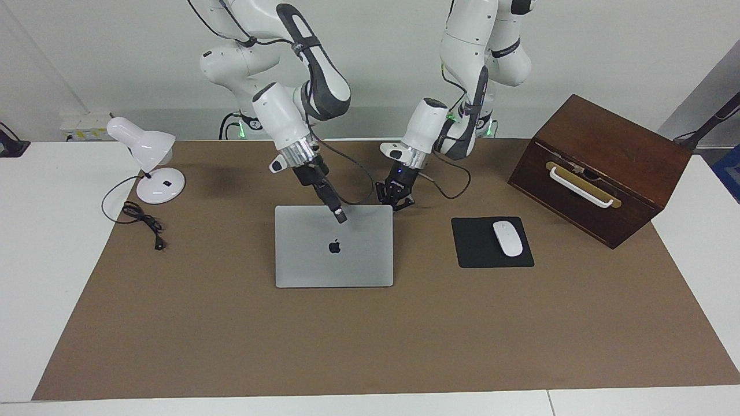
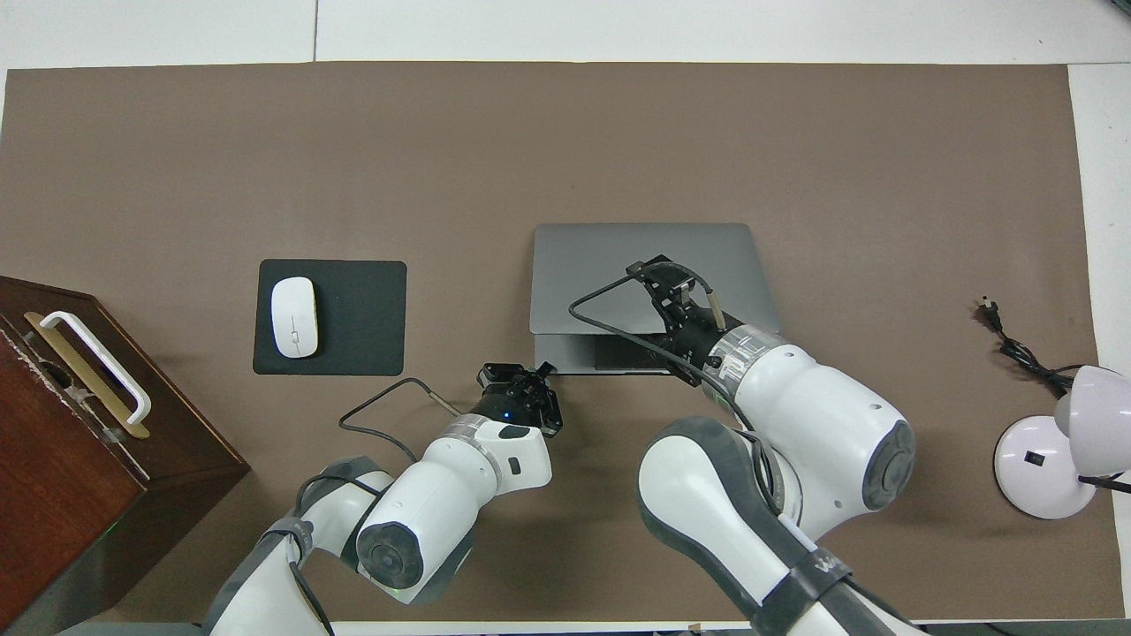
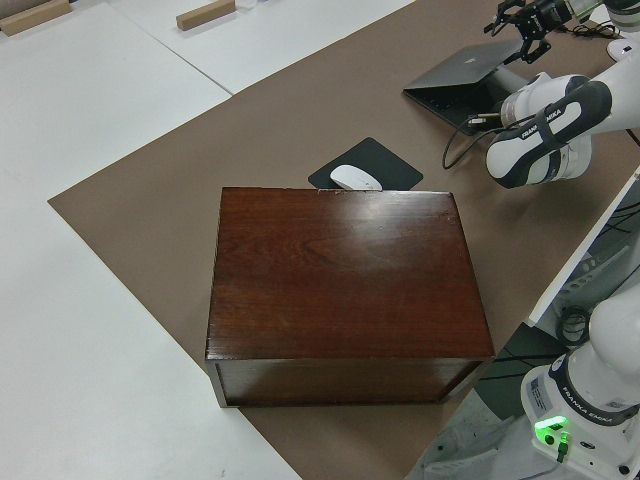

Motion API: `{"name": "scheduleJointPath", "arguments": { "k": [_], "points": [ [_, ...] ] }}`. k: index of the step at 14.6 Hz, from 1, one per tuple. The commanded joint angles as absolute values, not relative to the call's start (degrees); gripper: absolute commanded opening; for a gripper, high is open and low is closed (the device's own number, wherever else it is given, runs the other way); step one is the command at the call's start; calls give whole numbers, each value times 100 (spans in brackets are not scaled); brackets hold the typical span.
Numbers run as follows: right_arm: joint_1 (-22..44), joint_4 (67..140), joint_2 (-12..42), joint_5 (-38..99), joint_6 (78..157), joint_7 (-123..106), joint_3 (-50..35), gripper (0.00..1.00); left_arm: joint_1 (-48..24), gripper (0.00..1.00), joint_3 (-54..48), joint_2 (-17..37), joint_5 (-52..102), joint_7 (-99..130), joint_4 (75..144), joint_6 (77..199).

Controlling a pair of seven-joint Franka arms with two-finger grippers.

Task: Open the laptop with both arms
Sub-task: 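Push the lid upward and away with the right gripper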

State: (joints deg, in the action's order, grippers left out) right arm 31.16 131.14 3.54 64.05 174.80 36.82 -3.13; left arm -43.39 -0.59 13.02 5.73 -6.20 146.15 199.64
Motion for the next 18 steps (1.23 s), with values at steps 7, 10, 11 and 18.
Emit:
{"name": "scheduleJointPath", "arguments": {
  "k": [7,10,11,18],
  "points": [
    [3059,12350,764,6618,17640,3349,-325,100,-4465,0,18,1890,650,-642,14247,20083],
    [3032,12025,931,6679,17640,3349,-316,100,-4465,0,18,1898,650,-642,14229,20083],
    [3015,11902,975,6723,17640,3349,-316,100,-4465,0,18,1907,650,-642,14229,20083],
    [2733,11382,1283,6715,17613,3279,-316,100,-4465,0,26,1925,650,-650,14221,20083]
  ]
}}
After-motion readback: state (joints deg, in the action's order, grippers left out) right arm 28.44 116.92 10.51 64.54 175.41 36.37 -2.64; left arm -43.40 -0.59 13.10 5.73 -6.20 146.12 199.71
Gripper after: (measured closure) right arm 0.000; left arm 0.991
